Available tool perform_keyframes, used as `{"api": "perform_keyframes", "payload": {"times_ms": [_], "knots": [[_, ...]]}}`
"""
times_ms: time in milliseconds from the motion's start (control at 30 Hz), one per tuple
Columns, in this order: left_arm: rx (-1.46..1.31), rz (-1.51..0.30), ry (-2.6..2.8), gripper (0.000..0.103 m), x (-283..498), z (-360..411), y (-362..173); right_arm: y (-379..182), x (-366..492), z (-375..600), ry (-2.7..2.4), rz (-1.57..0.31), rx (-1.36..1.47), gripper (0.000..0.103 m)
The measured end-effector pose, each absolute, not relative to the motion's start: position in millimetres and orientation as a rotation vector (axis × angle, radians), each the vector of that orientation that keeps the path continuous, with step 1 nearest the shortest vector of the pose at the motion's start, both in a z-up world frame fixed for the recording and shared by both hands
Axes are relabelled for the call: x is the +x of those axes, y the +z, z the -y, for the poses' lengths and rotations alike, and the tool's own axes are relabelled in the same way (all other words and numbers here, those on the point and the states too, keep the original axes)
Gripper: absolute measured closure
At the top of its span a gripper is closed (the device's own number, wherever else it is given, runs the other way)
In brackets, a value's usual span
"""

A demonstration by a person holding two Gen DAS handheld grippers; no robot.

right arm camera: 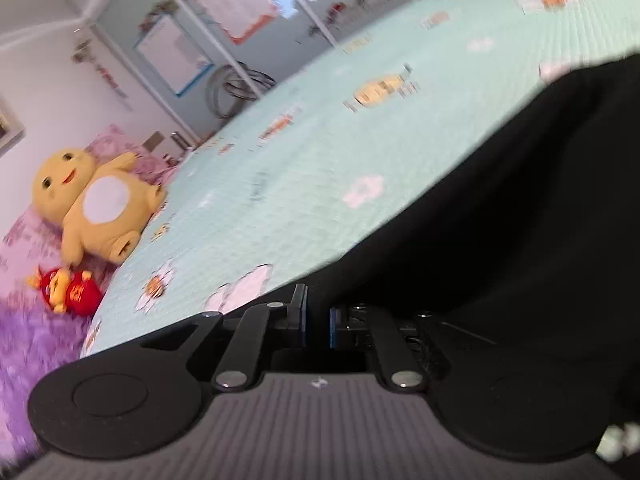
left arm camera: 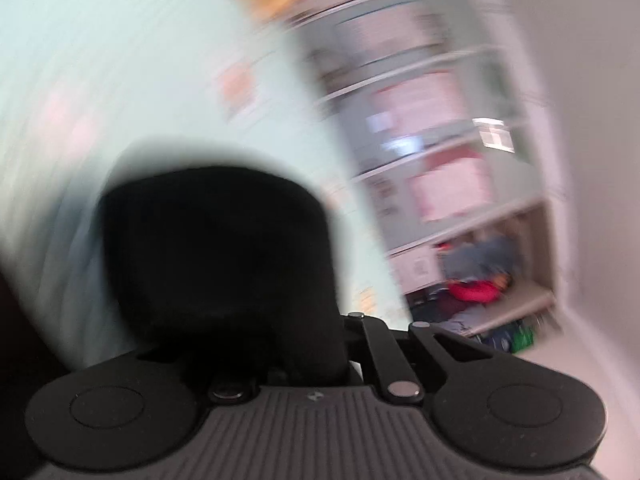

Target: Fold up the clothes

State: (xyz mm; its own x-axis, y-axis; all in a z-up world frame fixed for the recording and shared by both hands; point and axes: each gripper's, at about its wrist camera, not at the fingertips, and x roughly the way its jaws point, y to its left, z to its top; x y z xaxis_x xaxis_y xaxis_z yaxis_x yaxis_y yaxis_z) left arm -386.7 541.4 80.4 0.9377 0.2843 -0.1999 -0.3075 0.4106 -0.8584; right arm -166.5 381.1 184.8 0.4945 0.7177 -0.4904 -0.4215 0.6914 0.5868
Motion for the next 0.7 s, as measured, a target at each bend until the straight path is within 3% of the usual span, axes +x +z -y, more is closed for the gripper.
{"api": "perform_keyframes", "payload": {"times_ms": [133, 233, 333, 433, 500, 567, 600, 700], "knots": [[-0.906, 0.061, 0.298, 0.096, -452, -516, 125, 221, -219, -338, 0.795, -0.717, 0.401, 0.094], [-0.919, -0.109, 0.427, 0.096, -494, -492, 92, 217, -259, -302, 0.871, -0.759, 0.371, 0.094], [-1.040, -0.300, 0.554, 0.097, -516, -477, 35, 175, -278, -287, 0.868, -0.873, 0.285, 0.094], [-1.068, -0.306, 0.614, 0.097, -528, -467, 19, 132, -278, -279, 0.811, -0.969, 0.275, 0.094], [-1.054, -0.273, 0.641, 0.091, -530, -464, 23, 125, -279, -272, 0.814, -0.955, 0.298, 0.094], [-1.045, -0.224, 0.674, 0.059, -533, -463, 26, 126, -279, -268, 0.825, -0.943, 0.286, 0.094], [-1.047, -0.202, 0.693, 0.052, -534, -462, 27, 126, -278, -267, 0.828, -0.940, 0.279, 0.094], [-1.057, -0.170, 0.745, 0.050, -529, -463, 33, 122, -273, -254, 0.818, -0.976, 0.363, 0.094]]}}
